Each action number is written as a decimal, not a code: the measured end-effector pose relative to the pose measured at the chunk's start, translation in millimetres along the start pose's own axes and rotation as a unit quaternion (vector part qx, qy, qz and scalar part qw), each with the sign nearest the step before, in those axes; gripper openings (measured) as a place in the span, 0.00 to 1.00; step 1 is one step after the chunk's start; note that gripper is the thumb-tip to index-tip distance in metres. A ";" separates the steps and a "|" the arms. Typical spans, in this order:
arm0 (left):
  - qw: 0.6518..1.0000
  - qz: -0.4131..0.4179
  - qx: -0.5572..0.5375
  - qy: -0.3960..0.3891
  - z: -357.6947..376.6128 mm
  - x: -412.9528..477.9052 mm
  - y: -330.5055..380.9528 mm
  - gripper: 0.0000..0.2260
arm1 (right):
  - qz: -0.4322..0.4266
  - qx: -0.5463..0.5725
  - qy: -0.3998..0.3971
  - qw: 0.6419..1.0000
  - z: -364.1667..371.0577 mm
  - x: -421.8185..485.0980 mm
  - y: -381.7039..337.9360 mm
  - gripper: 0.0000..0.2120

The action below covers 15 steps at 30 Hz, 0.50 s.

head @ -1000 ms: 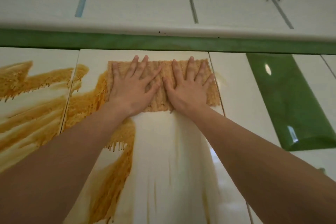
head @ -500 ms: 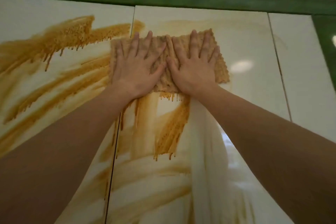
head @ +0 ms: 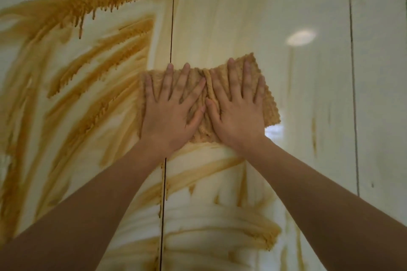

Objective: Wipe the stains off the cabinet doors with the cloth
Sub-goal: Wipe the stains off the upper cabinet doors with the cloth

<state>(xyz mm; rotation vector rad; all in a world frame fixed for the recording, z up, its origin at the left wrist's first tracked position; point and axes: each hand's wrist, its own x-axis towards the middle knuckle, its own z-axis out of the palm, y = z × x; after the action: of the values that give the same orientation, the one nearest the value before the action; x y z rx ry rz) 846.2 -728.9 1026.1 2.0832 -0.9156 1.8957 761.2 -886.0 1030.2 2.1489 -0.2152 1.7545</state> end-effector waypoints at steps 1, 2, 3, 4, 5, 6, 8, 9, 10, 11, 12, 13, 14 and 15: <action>1.000 0.004 -0.002 -0.005 0.9 -10.5 4.4 0.29 | -0.002 -0.001 -0.007 1.000 1.1 -13.6 -0.7 0.30; 1.000 0.006 -0.003 -0.012 2.0 -21.5 9.7 0.29 | -0.001 -0.004 -0.014 1.000 2.1 -27.7 -0.8 0.30; 1.000 0.006 -0.007 -0.020 2.7 -32.4 16.1 0.29 | 0.002 -0.005 -0.020 1.000 2.0 -40.9 -0.9 0.31; 0.999 0.005 -0.011 -0.030 3.5 -44.4 23.3 0.29 | 0.004 -0.005 -0.025 1.000 1.6 -54.1 -1.1 0.31; 0.999 0.003 -0.017 -0.038 4.4 -57.3 31.0 0.29 | 0.005 -0.002 -0.028 1.000 1.0 -67.8 -1.6 0.31; 0.999 0.002 -0.022 -0.045 5.7 -71.0 38.7 0.29 | 0.005 0.000 -0.030 1.000 0.9 -81.8 -1.8 0.31; 0.998 0.005 -0.029 -0.062 8.1 -99.9 52.2 0.29 | 0.002 0.002 -0.040 0.999 1.5 -112.3 -1.8 0.31; 0.997 0.009 -0.033 -0.068 9.5 -113.6 57.5 0.29 | 0.001 0.004 -0.045 0.999 2.4 -127.5 -1.6 0.31; 0.996 0.012 -0.037 -0.074 10.6 -127.8 62.8 0.29 | 0.002 0.006 -0.049 0.999 3.1 -143.8 -1.7 0.32; 0.996 0.017 -0.041 -0.079 12.3 -141.7 68.3 0.29 | 0.004 0.009 -0.051 0.999 4.5 -160.3 -2.1 0.32; 0.995 0.025 -0.042 -0.085 14.5 -154.8 73.5 0.30 | 0.004 0.010 -0.051 0.999 6.7 -175.7 -2.8 0.32; 0.995 0.032 -0.041 -0.090 16.8 -167.9 79.5 0.30 | 0.004 0.010 -0.052 0.999 8.8 -191.2 -3.3 0.32; 0.994 0.037 -0.040 -0.094 19.4 -179.9 86.7 0.30 | 0.005 0.009 -0.052 0.999 10.9 -206.0 -2.9 0.32; 0.994 0.039 -0.041 -0.097 21.7 -188.8 93.4 0.29 | 0.006 0.008 -0.050 0.999 12.7 -217.8 -1.6 0.32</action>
<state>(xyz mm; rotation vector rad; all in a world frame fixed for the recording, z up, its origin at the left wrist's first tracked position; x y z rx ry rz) 813.9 -754.6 818.5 2.2426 -1.1108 1.6820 725.8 -912.2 816.6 2.2541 -0.2400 1.6618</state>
